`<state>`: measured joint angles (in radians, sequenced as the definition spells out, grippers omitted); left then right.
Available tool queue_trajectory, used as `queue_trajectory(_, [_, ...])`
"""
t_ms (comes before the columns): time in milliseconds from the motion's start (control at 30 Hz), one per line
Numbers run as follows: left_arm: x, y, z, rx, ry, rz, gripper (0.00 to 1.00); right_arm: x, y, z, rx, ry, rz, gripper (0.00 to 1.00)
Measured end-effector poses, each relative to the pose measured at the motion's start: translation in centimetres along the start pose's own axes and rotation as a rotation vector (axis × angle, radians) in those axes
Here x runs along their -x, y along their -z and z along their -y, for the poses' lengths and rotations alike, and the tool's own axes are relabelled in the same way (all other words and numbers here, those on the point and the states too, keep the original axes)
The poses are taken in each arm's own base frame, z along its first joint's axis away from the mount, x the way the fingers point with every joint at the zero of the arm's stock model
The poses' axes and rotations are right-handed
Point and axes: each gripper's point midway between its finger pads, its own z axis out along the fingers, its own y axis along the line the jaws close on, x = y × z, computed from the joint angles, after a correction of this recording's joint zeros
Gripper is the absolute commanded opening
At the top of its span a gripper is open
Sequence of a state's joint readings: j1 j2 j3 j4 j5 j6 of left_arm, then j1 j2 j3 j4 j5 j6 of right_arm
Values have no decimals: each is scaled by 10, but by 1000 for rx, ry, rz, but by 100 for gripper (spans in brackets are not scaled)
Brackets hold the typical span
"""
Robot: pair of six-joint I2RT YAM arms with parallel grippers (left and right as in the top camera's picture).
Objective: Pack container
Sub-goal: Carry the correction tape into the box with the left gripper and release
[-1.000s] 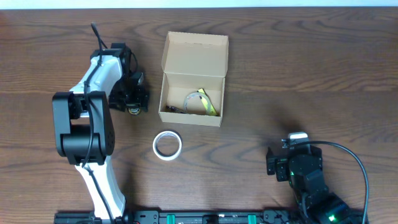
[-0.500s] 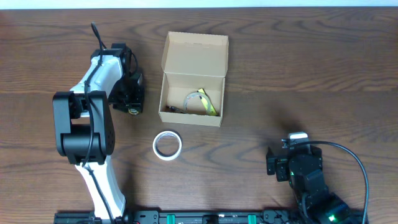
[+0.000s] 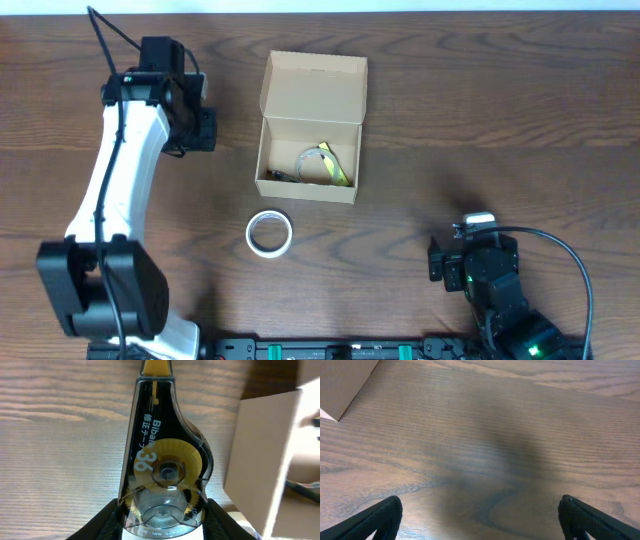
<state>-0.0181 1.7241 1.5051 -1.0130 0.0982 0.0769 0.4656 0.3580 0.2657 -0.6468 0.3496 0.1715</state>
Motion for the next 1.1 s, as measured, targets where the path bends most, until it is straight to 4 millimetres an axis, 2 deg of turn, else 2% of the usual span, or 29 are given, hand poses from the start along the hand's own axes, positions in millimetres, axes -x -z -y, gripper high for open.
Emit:
queue_trajectory(100, [4,11,24,-19,-59,42,31,0,0,0,0,0,0,99])
queue_trajectory(200, [4,11,56,-43,-140,55,31,0,0,0,0,0,0,99])
queue_trajectory(333, [3,19,117,-96,-288,95,34,0,0,0,0,0,0,99])
queue_trajectory(433, [-2,21,143,-120,-353,105,34,0,0,0,0,0,0,99])
queue_trajectory(533, [-8,14,155,-130,-382,81,34,0,0,0,0,0,0,99])
queue_trajectory(600, [-12,0,161,-138,-394,41,34,0,0,0,0,0,0,99])
queue_trajectory(800, [-23,-37,166,-128,-407,-60,34,0,0,0,0,0,0,99])
queue_trajectory(1100, [-31,-73,169,-115,-418,-136,33,0,0,0,0,0,0,99])
